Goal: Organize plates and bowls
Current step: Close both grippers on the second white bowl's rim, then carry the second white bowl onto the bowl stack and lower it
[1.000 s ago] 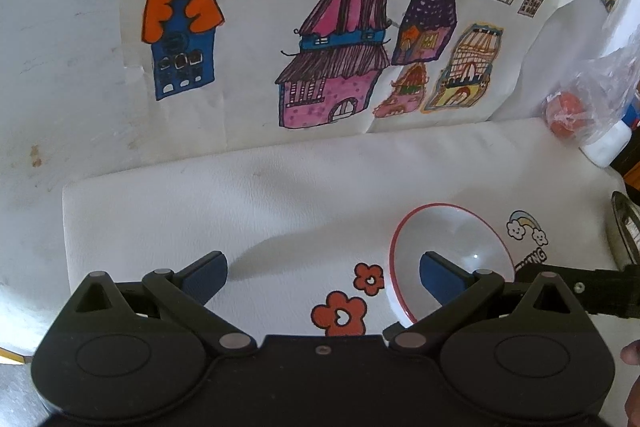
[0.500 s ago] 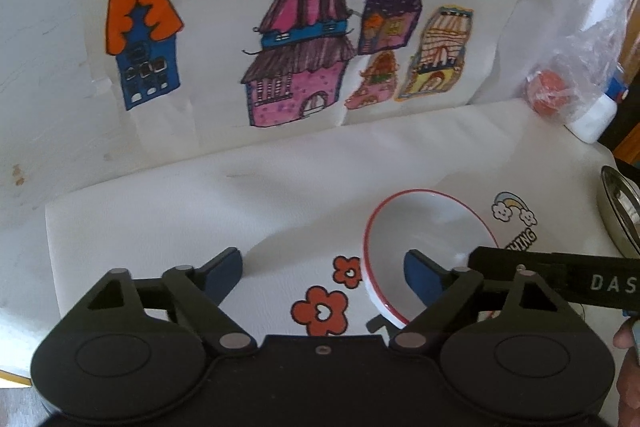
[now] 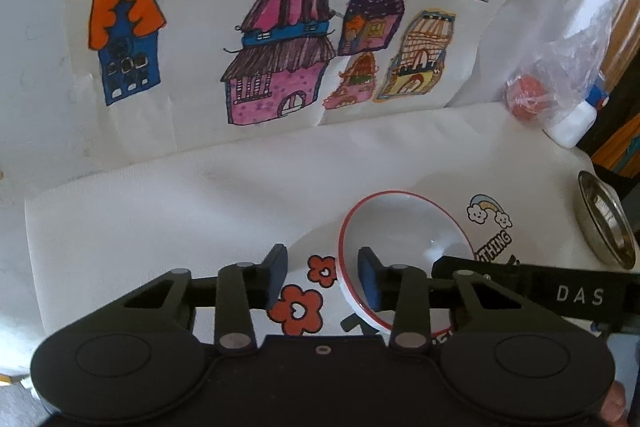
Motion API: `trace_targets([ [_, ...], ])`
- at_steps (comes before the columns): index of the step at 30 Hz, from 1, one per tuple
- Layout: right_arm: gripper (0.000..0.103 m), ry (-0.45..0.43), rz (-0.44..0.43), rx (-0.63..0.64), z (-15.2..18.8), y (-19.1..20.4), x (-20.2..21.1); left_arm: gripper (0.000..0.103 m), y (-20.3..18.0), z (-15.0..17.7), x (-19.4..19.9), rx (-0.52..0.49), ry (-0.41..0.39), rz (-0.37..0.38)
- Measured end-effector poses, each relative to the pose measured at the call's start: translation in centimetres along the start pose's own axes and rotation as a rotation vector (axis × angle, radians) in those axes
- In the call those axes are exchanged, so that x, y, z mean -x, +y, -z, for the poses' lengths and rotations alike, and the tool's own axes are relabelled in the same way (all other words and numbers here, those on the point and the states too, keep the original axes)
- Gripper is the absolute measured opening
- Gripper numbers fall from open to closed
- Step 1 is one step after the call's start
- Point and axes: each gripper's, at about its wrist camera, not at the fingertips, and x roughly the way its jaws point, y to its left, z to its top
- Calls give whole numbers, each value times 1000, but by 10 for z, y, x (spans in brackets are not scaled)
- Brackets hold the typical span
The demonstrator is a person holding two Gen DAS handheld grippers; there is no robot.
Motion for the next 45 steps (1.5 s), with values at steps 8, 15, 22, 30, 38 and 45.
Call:
trace_targets([
  [8,16,18,4,-2,10,2,4,11,-1,3,2,49,28,56],
  [15,14,2,18,-8,25,2,20,9,-5,13,10,89,48,65],
  [22,14,-44,7,14,38,13,59,9,-15,21,38,78,19,77],
  [30,14,-91,7,41,54,28,105,9,-29,30,82,42,-35,102],
  [38,14,-121,13,69,82,36,145,9,-43,51,127,1,-75,129],
  [45,14,-149,27,82,107,35,172,9,-56,73,152,-37,-90,155],
])
